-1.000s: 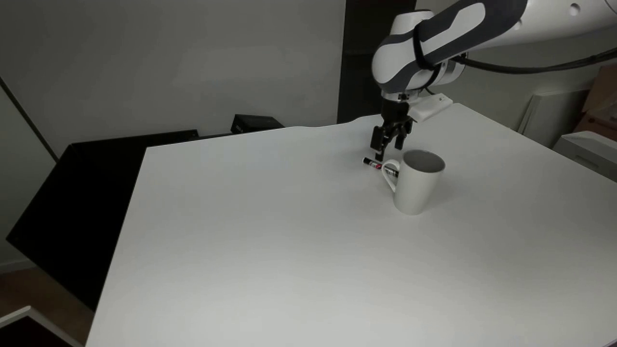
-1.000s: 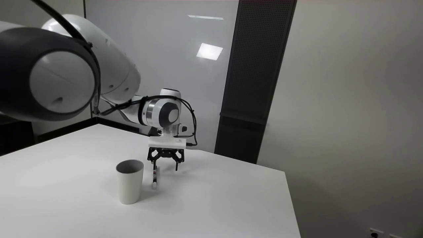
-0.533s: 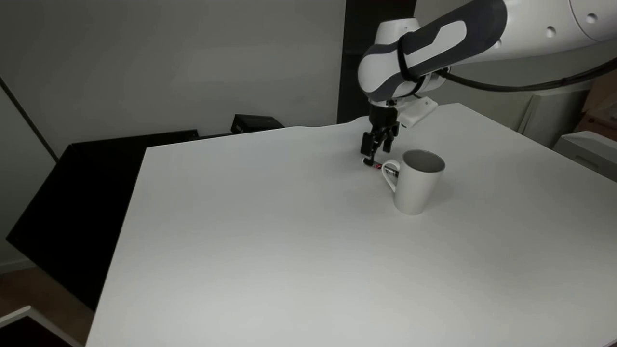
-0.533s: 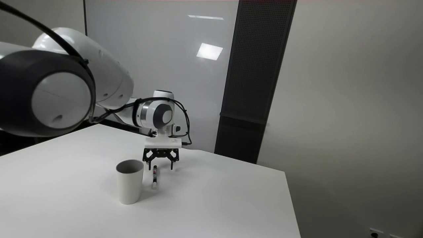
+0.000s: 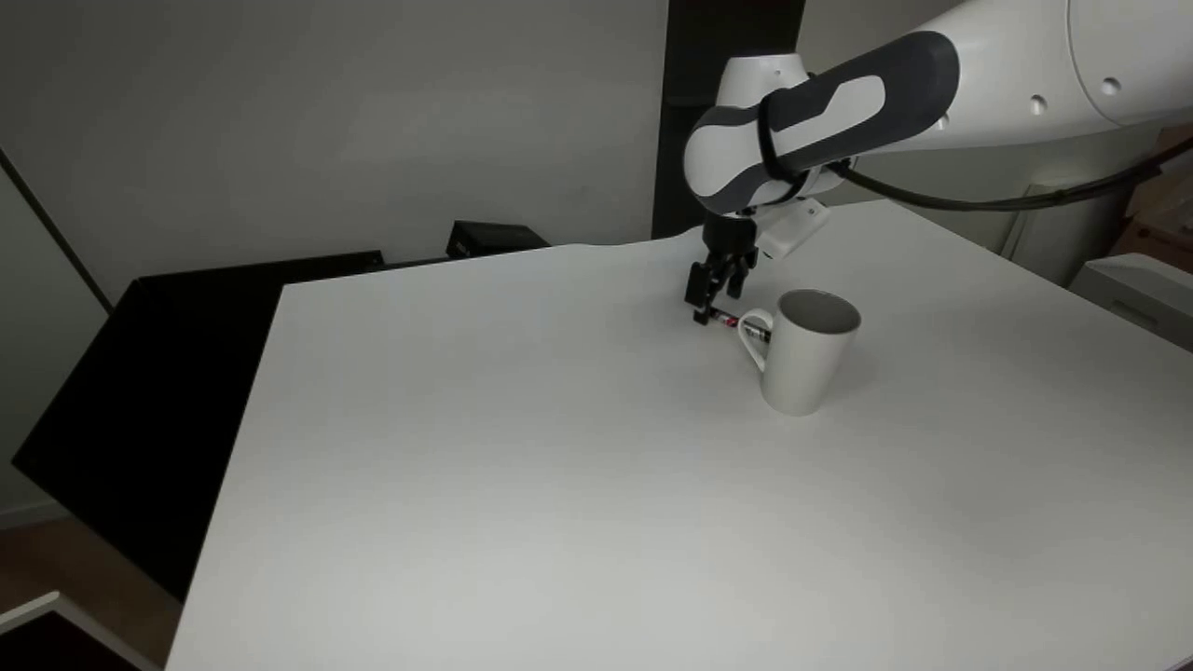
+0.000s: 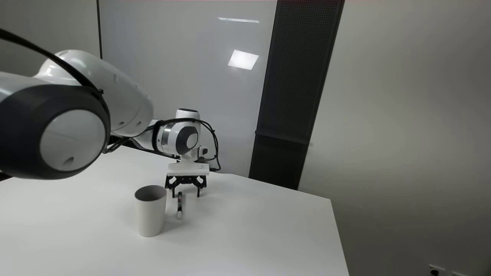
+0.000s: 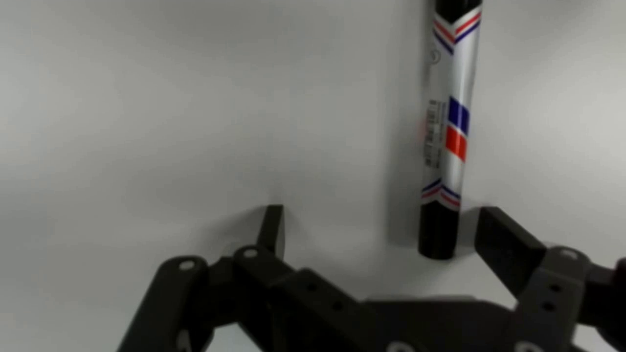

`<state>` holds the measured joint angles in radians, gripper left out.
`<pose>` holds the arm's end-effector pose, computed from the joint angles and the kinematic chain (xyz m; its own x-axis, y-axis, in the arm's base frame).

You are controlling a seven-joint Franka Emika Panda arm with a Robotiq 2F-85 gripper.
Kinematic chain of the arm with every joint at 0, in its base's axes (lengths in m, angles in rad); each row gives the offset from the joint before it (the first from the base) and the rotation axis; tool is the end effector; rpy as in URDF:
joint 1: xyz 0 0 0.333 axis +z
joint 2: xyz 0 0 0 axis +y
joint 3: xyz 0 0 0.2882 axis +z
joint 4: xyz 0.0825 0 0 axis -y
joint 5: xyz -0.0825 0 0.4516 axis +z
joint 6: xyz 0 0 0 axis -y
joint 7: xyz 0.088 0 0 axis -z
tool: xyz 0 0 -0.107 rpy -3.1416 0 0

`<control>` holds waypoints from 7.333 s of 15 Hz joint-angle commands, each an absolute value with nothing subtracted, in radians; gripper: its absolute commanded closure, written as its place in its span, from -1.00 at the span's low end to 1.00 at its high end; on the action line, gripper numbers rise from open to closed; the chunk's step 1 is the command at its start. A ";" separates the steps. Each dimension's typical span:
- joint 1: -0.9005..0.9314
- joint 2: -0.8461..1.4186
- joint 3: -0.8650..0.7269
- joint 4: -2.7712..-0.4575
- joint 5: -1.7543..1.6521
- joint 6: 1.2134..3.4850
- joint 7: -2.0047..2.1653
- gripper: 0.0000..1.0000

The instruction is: Put the black marker inside the mug

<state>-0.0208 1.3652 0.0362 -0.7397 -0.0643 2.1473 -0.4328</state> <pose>0.8222 -0.0036 0.0493 0.8987 0.4375 0.0305 0.4365 -0.8990 0.0360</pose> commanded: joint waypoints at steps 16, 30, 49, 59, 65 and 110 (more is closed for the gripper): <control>0.008 1.371 0.028 -0.660 -0.057 2.069 -0.382 -1.00; 0.011 1.348 0.036 -0.682 -0.046 2.050 -0.366 -1.00; 0.007 1.351 0.032 -0.705 -0.033 2.048 -0.346 -1.00; 0.002 1.352 0.031 -0.711 -0.031 2.048 -0.344 0.37; -0.002 1.353 0.012 -0.700 -0.033 2.029 -0.283 0.86; 0.207 1.119 -0.438 -0.647 -0.125 2.245 0.537 0.86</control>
